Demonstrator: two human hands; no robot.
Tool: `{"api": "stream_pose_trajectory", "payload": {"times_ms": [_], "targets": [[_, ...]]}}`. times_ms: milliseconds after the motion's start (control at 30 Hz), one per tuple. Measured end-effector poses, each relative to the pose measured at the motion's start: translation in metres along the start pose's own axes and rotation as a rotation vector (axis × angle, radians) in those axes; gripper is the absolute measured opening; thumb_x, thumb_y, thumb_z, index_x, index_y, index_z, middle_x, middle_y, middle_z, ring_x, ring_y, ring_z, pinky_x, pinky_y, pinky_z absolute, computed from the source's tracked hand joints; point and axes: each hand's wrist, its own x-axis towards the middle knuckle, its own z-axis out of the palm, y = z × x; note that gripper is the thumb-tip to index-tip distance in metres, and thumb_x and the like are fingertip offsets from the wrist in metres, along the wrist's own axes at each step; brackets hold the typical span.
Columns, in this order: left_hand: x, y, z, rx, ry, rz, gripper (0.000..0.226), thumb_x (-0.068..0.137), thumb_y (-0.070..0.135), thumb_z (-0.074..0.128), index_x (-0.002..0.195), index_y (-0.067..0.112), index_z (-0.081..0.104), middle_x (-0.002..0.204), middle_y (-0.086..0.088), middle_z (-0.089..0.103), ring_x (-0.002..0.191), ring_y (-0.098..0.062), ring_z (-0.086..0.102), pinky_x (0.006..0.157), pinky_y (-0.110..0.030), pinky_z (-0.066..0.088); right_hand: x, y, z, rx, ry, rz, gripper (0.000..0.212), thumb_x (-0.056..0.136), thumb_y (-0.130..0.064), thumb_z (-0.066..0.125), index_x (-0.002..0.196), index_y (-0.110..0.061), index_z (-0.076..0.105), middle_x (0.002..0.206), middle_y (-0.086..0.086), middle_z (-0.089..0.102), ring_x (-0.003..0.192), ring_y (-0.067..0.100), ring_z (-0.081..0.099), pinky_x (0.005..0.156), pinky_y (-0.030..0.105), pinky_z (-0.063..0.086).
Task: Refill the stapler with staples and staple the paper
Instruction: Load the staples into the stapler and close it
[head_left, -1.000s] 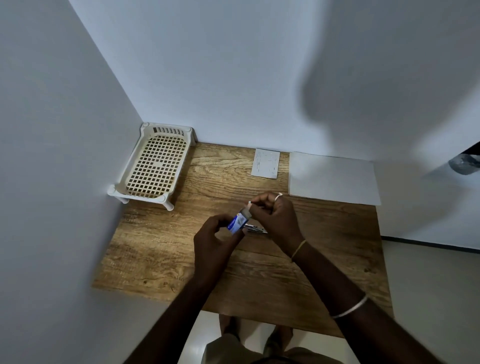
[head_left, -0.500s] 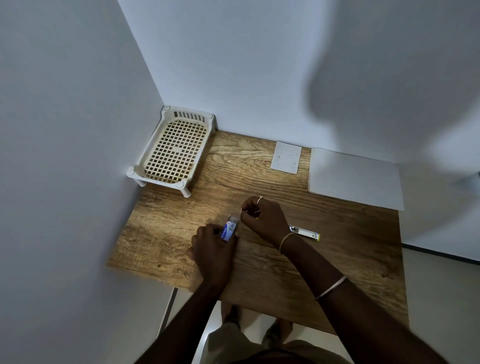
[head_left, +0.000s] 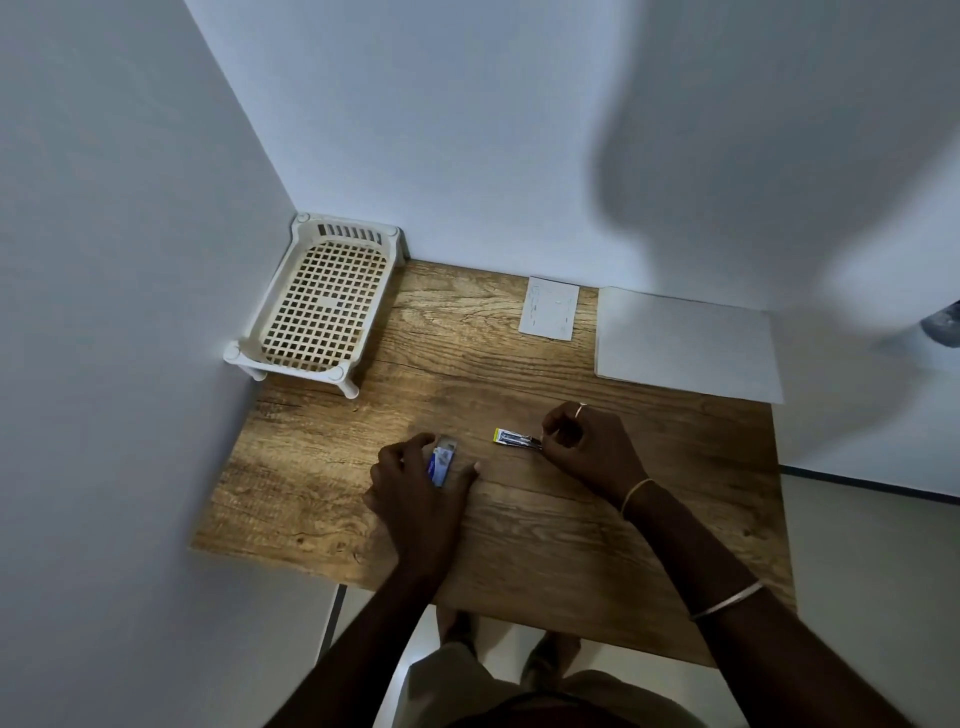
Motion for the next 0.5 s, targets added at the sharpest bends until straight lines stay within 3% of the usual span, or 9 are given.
{"api": "stream_pose_trajectory", "payload": {"times_ms": [200, 333, 500], "targets": [[0.002, 0.021, 0.011, 0.02, -0.05, 0.271, 0.037, 0.079, 0.045, 0.077, 0.112, 0.036, 0.062, 0.114, 0.009, 0.052, 0.107, -0.015, 0.049, 0.089, -0.041, 0.035, -0.003, 0.009, -0.001, -0.011, -0.025, -0.014, 0.022, 0.073, -0.009, 0.078, 0.091, -0.02, 0.074, 0.079, -0.009, 0.072, 0.07, 0.003, 0.066, 0.068, 0.011, 0.048], [0.007, 0.03, 0.019, 0.081, -0.179, 0.359, 0.038, 0.081, 0.038, 0.075, 0.117, 0.032, 0.065, 0.116, 0.007, 0.056, 0.108, -0.017, 0.051, 0.088, -0.039, 0.031, -0.002, 0.009, 0.003, -0.022, -0.054, -0.026, 0.034, 0.078, -0.013, 0.077, 0.11, -0.021, 0.071, 0.091, -0.008, 0.076, 0.08, 0.003, 0.07, 0.078, 0.017, 0.056], [0.015, 0.037, 0.023, 0.131, -0.269, 0.404, 0.043, 0.081, 0.038, 0.077, 0.122, 0.032, 0.065, 0.124, 0.007, 0.058, 0.114, -0.018, 0.05, 0.09, -0.038, 0.031, 0.0, 0.002, 0.005, -0.08, -0.034, -0.073, 0.032, 0.081, -0.02, 0.075, 0.112, -0.023, 0.071, 0.095, -0.008, 0.077, 0.083, 0.006, 0.071, 0.08, 0.031, 0.06]]}}
